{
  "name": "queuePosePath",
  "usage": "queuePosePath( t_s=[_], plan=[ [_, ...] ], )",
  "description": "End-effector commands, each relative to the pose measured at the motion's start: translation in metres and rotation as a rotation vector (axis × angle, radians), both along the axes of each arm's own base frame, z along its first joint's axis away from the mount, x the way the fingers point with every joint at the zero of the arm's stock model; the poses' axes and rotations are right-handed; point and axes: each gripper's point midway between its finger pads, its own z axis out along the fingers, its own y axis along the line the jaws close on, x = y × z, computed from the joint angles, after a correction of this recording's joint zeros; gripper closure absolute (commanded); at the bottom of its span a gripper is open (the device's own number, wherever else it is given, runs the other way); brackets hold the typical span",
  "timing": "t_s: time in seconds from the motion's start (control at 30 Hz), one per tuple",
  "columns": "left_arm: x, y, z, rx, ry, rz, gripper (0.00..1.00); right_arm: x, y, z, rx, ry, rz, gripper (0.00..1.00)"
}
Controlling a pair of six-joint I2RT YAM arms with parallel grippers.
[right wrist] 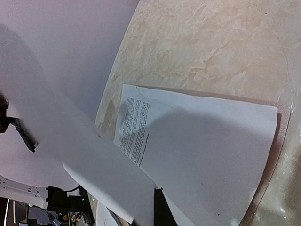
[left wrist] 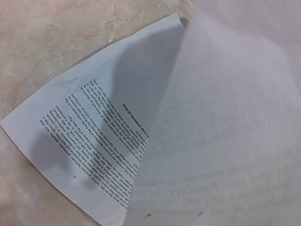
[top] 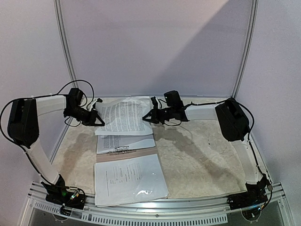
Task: Put the files into the folder
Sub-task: Place the file on the spring clip of the folder.
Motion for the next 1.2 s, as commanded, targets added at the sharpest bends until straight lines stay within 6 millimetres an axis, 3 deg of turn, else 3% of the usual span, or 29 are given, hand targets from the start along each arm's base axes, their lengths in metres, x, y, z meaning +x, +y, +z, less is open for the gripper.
queuePosePath(
  t_s=[0.0, 0.4, 0.53, 0.77, 0.97, 1.17],
  plan=[
    [0.000, 0.005, -0.026, 0.024, -0.005, -0.015, 1.00, 0.001, 0.007, -0.022, -0.026, 0.025, -0.003, 1.00],
    [-0.014, 0.008, -0.060, 0.062, 0.057, -0.030, 1.00, -0.015, 0.016, -0.035, -0.068, 0.021, 0.037, 1.00],
    [-0.019, 0.008, -0.069, 0.064, 0.083, -0.035, 1.00, -0.013, 0.016, -0.024, -0.063, 0.003, 0.033, 1.00],
    [-0.020, 0.011, -0.073, 0.092, 0.089, -0.040, 0.78, -0.021, 0.010, -0.019, -0.089, 0.003, 0.047, 0.95],
    [-0.025, 0.025, -0.083, 0.185, 0.144, -0.018, 0.68, -0.022, 0.007, -0.024, -0.105, 0.012, 0.063, 0.89],
    [-0.025, 0.034, -0.085, 0.236, 0.169, 0.016, 0.65, -0.025, 0.006, -0.019, -0.107, 0.014, 0.069, 0.94]
  ],
)
